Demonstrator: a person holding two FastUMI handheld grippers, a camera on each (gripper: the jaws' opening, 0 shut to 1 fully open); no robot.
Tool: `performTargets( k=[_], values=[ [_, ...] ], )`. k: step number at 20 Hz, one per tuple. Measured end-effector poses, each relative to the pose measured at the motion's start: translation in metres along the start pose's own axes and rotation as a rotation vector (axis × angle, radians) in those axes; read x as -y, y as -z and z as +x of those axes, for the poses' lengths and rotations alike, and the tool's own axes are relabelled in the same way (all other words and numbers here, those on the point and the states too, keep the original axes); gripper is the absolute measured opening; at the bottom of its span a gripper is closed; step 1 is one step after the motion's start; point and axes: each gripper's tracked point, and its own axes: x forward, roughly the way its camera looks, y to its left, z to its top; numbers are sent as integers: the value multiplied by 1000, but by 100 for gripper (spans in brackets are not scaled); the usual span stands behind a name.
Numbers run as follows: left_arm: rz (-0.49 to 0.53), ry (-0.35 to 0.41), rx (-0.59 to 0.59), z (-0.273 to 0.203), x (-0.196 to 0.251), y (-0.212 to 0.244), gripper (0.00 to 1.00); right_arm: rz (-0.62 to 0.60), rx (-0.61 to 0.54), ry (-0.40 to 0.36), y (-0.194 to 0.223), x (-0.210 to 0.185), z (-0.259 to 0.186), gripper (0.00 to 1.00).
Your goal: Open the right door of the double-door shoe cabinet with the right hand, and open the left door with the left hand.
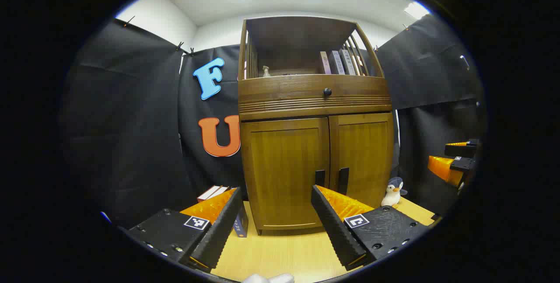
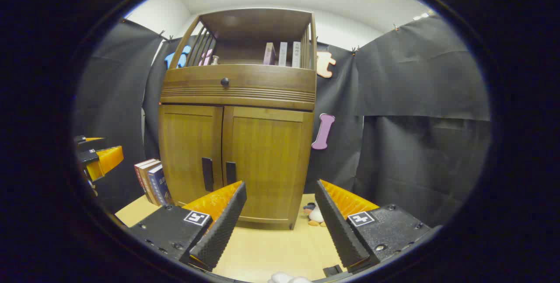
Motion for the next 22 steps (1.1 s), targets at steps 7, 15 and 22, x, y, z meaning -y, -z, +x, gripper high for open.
performTargets(
  k=[7, 15, 22],
  values=[
    [8, -1, 4, 1, -4, -1, 96, -16, 8, 9, 0, -6, -1, 100],
    [7, -5, -5, -4, -6, -2, 96, -10, -14, 0, 5, -6, 8, 99],
    [16, -34, -29, -20, -18, 4, 96, 1, -57, -57, 20, -35, 63, 99]
  ],
)
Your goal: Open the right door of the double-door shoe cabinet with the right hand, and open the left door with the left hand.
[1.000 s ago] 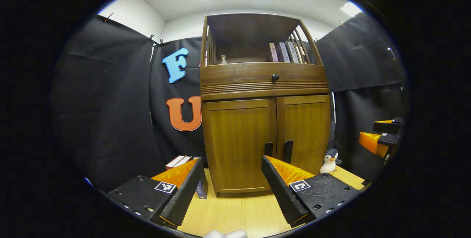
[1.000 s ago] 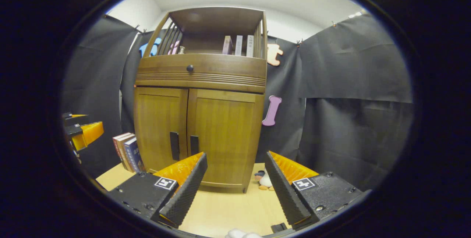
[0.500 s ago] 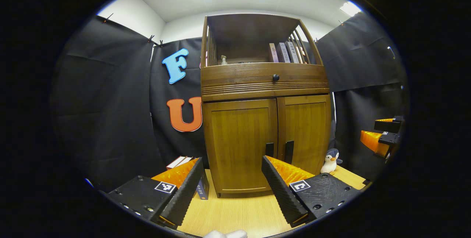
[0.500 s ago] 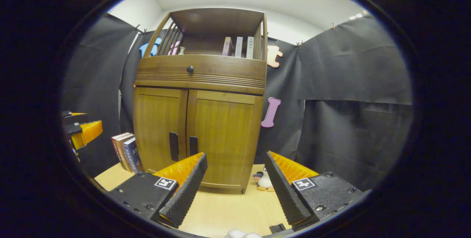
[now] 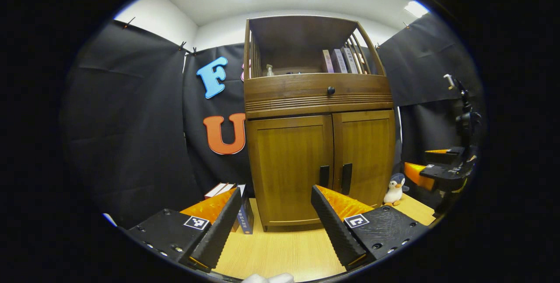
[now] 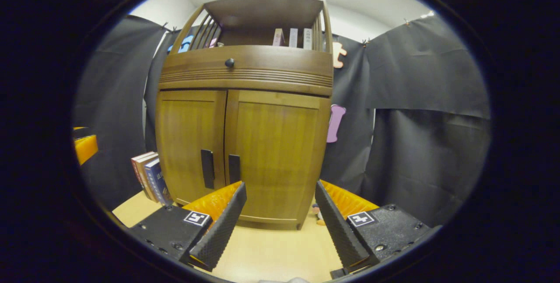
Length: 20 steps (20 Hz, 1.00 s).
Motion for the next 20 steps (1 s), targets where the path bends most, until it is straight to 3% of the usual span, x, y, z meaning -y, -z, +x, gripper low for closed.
performTargets(
  k=[12, 17, 20],
  values=[
    [14, -139, -41, -15, -44, 9, 96, 12, -87, -103, 25, -78, 151, 94],
    [4, -187, -51, -17, -53, 11, 96, 11, -150, -108, 47, -99, 189, 81],
    [7, -209, -52, -20, -57, 9, 96, 23, -178, -123, 53, -105, 201, 78]
  ],
)
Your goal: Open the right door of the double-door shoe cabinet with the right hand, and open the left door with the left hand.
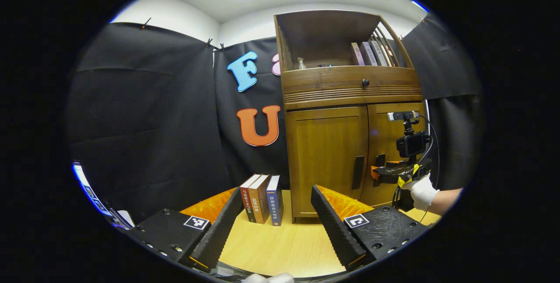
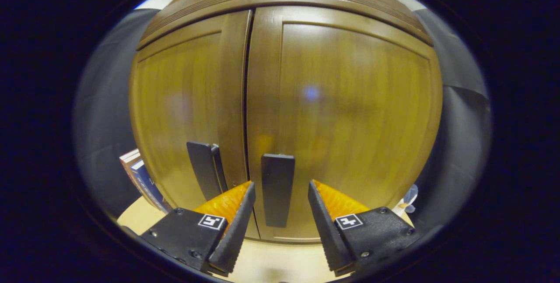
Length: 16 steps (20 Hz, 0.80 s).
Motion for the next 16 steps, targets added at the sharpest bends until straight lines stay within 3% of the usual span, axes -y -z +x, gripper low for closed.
performTargets(
  k=[2, 5, 7, 16],
  values=[
    [3, -9, 5, -3, -5, -4, 96, 3, 2, 18, 0, 0, 6, 70],
    [3, -14, 7, -3, -9, -2, 96, 18, -10, 9, 2, -4, 10, 46],
    [-1, -14, 9, -3, -10, -2, 96, 27, -15, 20, 2, -4, 12, 39],
    [1, -6, 20, -8, -17, -1, 96, 16, -22, -22, 3, -3, 2, 32]
  ],
)
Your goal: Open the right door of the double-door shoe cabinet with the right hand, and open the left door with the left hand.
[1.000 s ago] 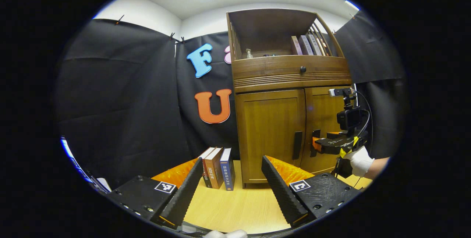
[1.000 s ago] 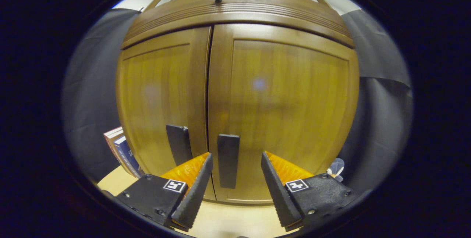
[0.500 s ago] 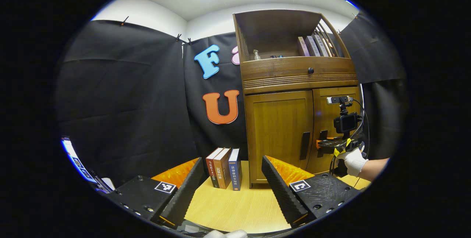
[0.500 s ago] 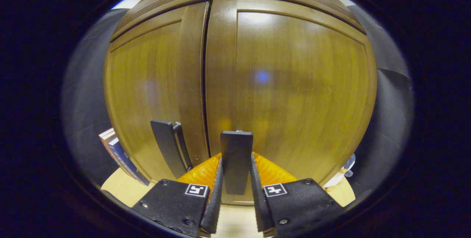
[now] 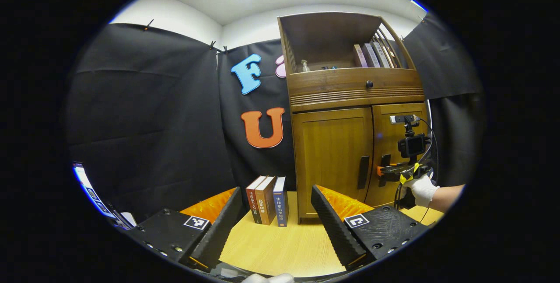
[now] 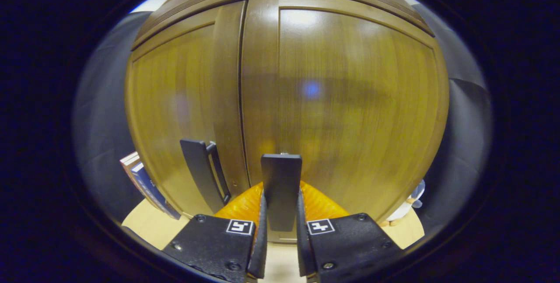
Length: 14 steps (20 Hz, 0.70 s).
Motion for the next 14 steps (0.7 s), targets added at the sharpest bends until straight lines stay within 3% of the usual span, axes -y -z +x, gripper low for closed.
performTargets(
  k=[14],
  values=[
    [1, 55, 6, -13, 18, 6, 96, -21, -19, -85, 43, 39, -120, 30]
  ],
)
